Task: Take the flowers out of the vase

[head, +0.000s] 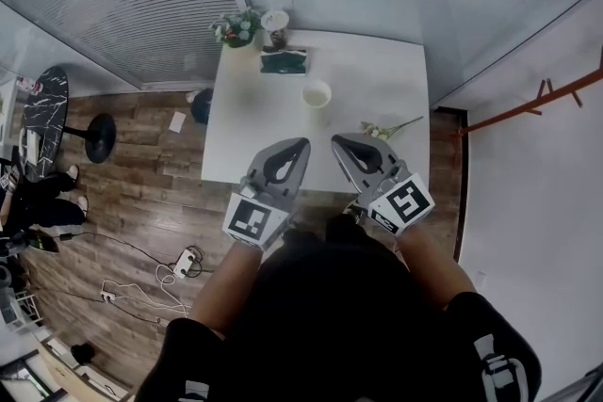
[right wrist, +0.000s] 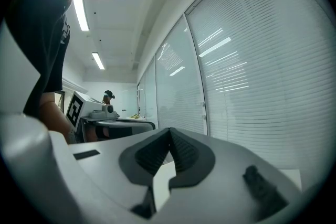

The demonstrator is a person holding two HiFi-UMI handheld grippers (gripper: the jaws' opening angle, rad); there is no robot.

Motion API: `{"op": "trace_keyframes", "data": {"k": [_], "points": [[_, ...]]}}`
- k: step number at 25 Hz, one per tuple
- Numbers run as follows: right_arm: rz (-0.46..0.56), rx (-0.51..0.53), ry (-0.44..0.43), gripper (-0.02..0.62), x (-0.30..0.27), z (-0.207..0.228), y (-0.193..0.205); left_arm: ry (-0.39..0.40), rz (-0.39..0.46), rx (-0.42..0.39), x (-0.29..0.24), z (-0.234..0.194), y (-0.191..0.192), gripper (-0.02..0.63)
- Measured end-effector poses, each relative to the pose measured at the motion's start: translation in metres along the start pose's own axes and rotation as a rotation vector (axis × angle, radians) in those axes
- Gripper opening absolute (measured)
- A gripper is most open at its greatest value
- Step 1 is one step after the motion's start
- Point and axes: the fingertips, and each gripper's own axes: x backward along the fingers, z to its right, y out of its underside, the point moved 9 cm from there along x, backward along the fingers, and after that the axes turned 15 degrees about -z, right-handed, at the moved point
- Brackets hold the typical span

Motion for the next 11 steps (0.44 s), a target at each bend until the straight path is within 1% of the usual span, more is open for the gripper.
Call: {"op": "trace_keyframes", "data": {"k": [5,11], "points": [[-0.002,0.001,0.006,0.020,0.0006,-0.0016,0.0011,0.000,-0.006,-0.017,0.0007,0.0018,0.0017,0.012],[-0.003,0.002,0.005,0.020,0.0014,-0.0026,0.0018,0.005,-0.012,0.020,0.0008,0.0006,0.0042,0.012]]}}
